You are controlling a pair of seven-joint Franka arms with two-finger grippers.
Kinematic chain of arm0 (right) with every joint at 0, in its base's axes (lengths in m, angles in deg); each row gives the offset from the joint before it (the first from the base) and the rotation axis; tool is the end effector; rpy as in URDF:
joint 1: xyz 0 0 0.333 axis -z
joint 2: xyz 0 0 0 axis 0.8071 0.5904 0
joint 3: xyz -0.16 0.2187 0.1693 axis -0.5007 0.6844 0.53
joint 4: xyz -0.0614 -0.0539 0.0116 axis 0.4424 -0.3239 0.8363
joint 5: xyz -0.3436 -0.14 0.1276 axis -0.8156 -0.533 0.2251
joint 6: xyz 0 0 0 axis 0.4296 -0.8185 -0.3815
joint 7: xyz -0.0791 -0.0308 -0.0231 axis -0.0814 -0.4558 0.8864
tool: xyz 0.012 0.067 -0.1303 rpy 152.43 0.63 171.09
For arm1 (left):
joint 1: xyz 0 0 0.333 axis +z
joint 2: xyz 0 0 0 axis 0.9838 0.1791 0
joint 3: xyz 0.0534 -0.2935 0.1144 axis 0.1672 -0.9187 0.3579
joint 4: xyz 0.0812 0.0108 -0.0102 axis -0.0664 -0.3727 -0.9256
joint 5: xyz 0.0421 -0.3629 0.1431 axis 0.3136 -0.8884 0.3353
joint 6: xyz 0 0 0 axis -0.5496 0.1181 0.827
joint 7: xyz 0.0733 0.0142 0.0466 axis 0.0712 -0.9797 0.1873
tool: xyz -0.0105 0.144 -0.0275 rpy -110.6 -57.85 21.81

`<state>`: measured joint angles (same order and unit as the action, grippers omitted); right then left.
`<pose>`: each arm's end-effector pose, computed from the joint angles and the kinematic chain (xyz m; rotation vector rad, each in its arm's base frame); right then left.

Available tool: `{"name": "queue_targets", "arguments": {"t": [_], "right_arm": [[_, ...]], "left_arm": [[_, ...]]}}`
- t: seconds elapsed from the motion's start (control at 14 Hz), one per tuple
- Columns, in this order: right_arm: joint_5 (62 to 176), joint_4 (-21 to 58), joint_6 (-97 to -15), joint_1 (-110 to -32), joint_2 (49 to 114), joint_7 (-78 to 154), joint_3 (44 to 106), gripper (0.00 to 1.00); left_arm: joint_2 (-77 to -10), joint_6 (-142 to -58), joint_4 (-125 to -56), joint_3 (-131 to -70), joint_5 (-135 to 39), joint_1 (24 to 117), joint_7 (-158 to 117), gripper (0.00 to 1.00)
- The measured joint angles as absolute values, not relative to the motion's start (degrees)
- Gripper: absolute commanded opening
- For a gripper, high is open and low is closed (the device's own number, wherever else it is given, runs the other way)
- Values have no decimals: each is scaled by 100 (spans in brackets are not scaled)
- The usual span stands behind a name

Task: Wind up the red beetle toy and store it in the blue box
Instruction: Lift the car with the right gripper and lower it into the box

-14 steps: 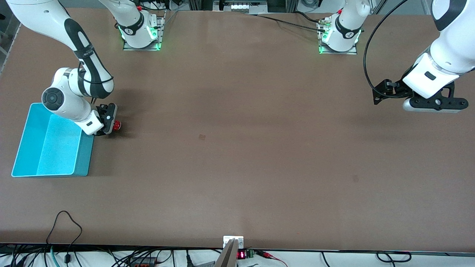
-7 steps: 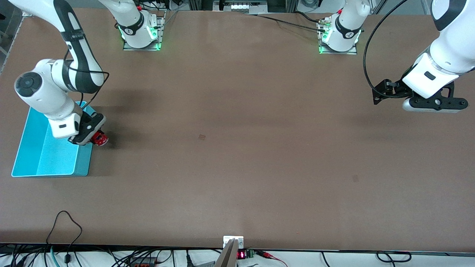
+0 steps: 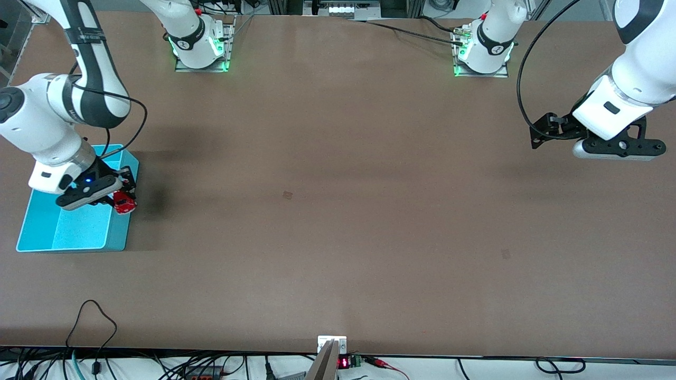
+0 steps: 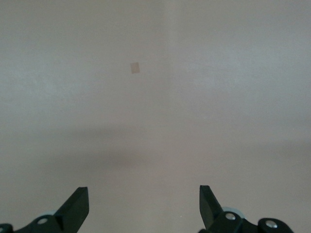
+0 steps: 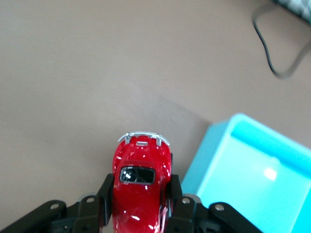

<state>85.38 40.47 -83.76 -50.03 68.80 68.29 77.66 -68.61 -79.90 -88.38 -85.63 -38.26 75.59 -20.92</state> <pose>0.5927 -0.0670 0.3098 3.0033 0.7011 0.3010 0.5586 -0.0690 0.5363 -3.1217 0.0408 0.0077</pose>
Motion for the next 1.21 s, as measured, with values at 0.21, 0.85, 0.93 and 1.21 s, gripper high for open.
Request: {"name": "queue_targets", "arguments": {"t": [0.21, 0.85, 0.93, 1.21], "right_arm": [[8561, 3989, -8335, -4407, 7003, 6522, 7717, 0], [9018, 3118, -7928, -3630, 8169, 6371, 7674, 0], [9018, 3095, -7932, -3621, 8302, 6257, 7674, 0], [9017, 3036, -7934, -3636, 8589, 6061, 7708, 8]], "left_arm": [[-6861, -7990, -8838, -8566, -3826, 7558, -2092, 100], [-6861, -7990, -8839, -8569, -3826, 7557, -2092, 100], [-6861, -7990, -8839, -8569, -3826, 7557, -2092, 100], [-6861, -7990, -8839, -8569, -3826, 7557, -2092, 100]]}}
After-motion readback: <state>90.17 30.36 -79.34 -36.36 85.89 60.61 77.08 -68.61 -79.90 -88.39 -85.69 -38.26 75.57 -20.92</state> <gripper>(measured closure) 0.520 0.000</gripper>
